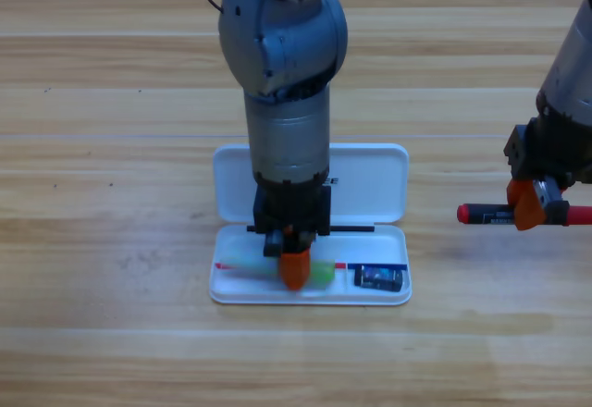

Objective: Clean up eraser and pencils

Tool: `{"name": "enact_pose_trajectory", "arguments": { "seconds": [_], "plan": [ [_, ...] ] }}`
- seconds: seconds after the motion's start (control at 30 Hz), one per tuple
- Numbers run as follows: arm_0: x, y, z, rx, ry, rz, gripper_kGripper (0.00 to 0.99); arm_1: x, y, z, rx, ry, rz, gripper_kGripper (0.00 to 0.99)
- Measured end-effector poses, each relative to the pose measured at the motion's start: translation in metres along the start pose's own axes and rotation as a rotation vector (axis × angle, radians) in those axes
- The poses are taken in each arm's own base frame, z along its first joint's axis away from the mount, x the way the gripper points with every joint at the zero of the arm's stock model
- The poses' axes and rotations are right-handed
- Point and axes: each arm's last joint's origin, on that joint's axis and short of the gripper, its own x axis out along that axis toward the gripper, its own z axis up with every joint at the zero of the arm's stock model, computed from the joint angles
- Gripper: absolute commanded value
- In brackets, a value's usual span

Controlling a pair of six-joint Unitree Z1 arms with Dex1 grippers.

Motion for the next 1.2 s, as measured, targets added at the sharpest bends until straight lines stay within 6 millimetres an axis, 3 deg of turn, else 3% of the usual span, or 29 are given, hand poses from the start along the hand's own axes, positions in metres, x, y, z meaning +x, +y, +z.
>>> {"name": "enact_pose_trajectory", "arguments": {
  "seconds": [0.07, 0.17, 0.4, 0.53, 0.6, 0.7, 0.83, 0.97, 1.07, 1.2],
  "plan": [
    [0.001, 0.0, 0.0, -0.002, 0.002, -0.002, 0.899, 0.0, 0.002, 0.002, -0.001, 0.001, 0.003, 0.0],
    [0.004, 0.001, 0.001, -0.014, 0.006, -0.005, 0.968, -0.001, 0.005, 0.005, -0.008, 0.0, 0.004, 0.0],
    [0.005, 0.001, 0.001, -0.015, 0.008, -0.007, 0.99, -0.002, 0.015, 0.018, -0.009, -0.003, 0.008, 0.0],
    [0.002, 0.0, 0.0, -0.016, 0.004, -0.004, 0.99, -0.017, 0.02, 0.037, -0.019, -0.034, -0.019, 0.0],
    [-0.009, -0.003, -0.003, -0.028, -0.008, 0.007, 0.99, -0.025, 0.023, 0.048, -0.035, -0.05, -0.031, 0.0],
    [-0.046, -0.016, -0.016, -0.031, -0.052, 0.037, 0.99, -0.036, 0.025, 0.067, -0.051, -0.075, -0.048, 0.0],
    [-0.108, -0.032, -0.063, -0.079, -0.177, 0.061, 0.99, -0.039, 0.023, 0.096, -0.072, -0.099, -0.069, 0.0],
    [-0.151, -0.033, -0.141, -0.16, -0.263, 0.107, 0.99, -0.015, 0.015, 0.125, -0.083, -0.082, -0.062, 0.0],
    [-0.155, -0.026, -0.188, -0.226, -0.265, 0.128, 0.99, 0.005, 0.005, 0.143, -0.084, -0.066, -0.067, 0.0],
    [-0.129, -0.021, -0.231, -0.292, -0.262, 0.116, 0.989, 0.023, -0.005, 0.164, -0.093, -0.072, -0.08, 0.0]
  ]
}}
